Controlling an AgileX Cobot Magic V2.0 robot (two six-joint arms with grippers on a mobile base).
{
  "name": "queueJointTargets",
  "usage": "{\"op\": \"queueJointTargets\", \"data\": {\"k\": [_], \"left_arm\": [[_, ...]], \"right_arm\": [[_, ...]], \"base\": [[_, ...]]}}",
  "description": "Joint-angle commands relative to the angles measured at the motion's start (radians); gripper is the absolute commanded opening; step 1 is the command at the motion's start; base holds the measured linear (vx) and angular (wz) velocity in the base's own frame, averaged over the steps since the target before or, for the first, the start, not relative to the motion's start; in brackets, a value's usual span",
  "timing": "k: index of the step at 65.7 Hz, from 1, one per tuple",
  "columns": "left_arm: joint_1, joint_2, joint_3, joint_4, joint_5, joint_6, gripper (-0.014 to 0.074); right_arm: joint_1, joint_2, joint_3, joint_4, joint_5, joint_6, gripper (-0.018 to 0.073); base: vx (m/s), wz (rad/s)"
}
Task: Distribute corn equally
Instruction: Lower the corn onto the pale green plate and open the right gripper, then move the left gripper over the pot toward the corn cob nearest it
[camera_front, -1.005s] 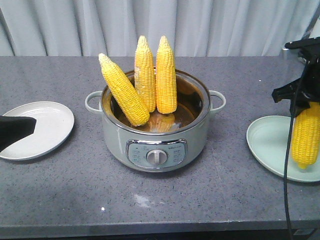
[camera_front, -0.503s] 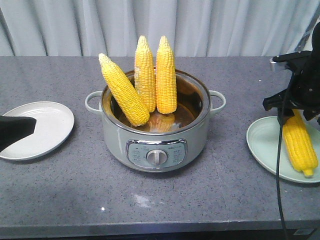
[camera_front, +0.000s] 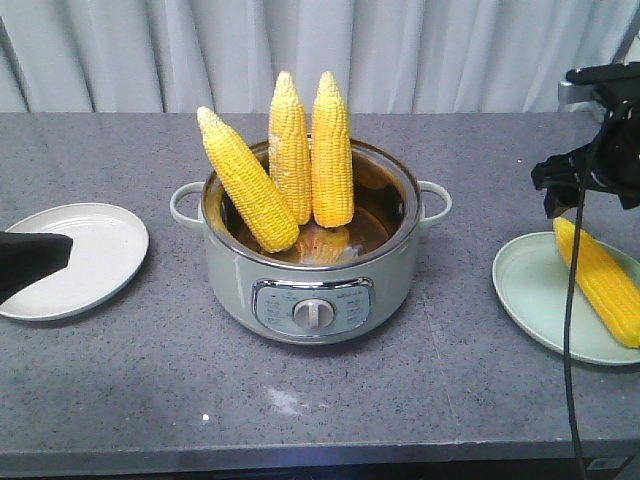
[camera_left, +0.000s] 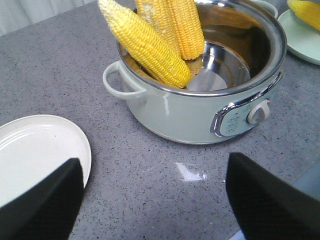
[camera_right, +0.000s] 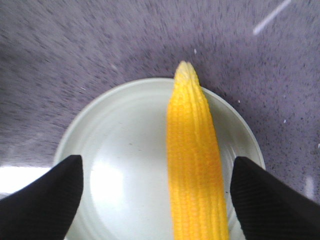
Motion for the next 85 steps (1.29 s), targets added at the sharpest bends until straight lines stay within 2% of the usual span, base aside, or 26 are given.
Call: {"op": "queueJointTargets", "data": {"k": [1, 10, 23, 43, 52, 60, 78, 85], "left_arm": [[-0.006, -0.004, -0.029, -0.035, -0.058, -0.002, 0.0554], [-0.006, -0.004, -0.029, -0.035, -0.058, -0.002, 0.0554], [-0.006, -0.004, -0.029, -0.035, -0.058, -0.002, 0.0554], [-0.006, -0.004, -0.029, -0.035, -0.058, -0.002, 0.0554], [-0.006, -0.004, -0.029, -0.035, -0.057, -0.002, 0.0554], [-0.006, -0.004, -0.029, -0.041, -0.058, -0.002, 0.0554], [-0.006, 0.008, -0.029, -0.182, -0.187, 0.003, 0.0556], [-0.006, 0.055, -0.037, -0.277, -0.201, 0.085, 0.0581]], "right_arm": [[-0.001, -0.157, 0.094, 0.041, -0.125, -0.01, 0.0585], [-0.001, -0.346, 0.305, 0.127, -0.271, -0.109, 0.0585], [-0.001, -0.528, 0.509, 0.228, -0.329, -0.216, 0.0585], [0.004, -0.712, 0.631, 0.353, -0.343, -0.344, 0.0585], [0.091, -0.764, 0.631, 0.33, -0.337, -0.344, 0.0585], [0.166, -0.788, 0.631, 0.272, -0.337, -0.285, 0.0582], [0.177, -0.791, 0.631, 0.289, -0.343, -0.26, 0.0582], [0.177, -0.791, 0.631, 0.289, -0.33, -0.26, 0.0582]], "base": [[0.0, 0.0], [0.0, 0.0], [0.0, 0.0], [0.0, 0.0], [0.0, 0.0], [0.0, 0.0], [0.0, 0.0], [0.0, 0.0]]}}
